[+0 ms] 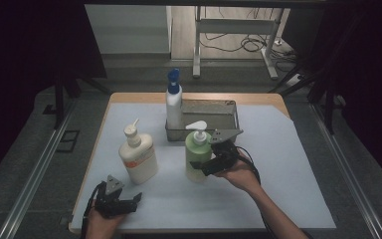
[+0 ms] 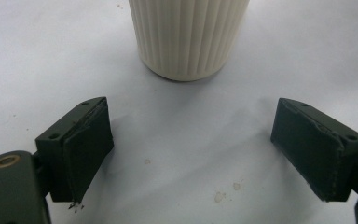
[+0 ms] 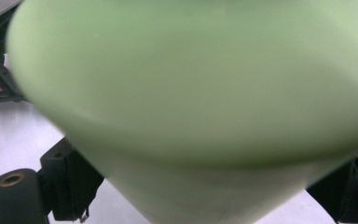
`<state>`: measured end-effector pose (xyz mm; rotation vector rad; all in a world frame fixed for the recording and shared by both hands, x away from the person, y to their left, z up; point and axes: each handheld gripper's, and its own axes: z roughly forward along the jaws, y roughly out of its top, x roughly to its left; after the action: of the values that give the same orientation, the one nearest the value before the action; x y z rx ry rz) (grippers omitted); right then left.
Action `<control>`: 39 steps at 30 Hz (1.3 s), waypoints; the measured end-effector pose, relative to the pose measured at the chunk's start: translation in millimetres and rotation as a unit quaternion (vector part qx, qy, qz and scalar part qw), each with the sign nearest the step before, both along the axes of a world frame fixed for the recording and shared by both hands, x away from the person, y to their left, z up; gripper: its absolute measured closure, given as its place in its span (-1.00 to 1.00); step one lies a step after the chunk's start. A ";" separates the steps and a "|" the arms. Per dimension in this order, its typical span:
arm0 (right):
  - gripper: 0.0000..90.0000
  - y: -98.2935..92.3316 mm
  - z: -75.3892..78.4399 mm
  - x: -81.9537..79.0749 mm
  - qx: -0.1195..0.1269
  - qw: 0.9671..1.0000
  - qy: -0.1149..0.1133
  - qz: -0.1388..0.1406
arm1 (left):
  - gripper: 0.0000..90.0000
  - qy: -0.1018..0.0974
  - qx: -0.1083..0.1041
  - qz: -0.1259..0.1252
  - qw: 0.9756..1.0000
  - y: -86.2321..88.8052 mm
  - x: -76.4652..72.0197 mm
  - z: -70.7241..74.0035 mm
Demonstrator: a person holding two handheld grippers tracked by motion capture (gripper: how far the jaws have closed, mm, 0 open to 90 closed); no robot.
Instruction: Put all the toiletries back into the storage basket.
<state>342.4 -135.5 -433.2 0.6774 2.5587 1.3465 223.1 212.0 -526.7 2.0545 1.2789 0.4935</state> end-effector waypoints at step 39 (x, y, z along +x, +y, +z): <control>-0.72 5.9 45.3 14.5 -0.038 0.999 -0.005 -0.035 | -0.73 0.000 -0.001 0.001 1.000 0.0 0.2 -0.1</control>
<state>356.9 -129.6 -387.9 0.7380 2.5377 1.2215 223.3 212.0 -526.8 2.0522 1.2802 0.4931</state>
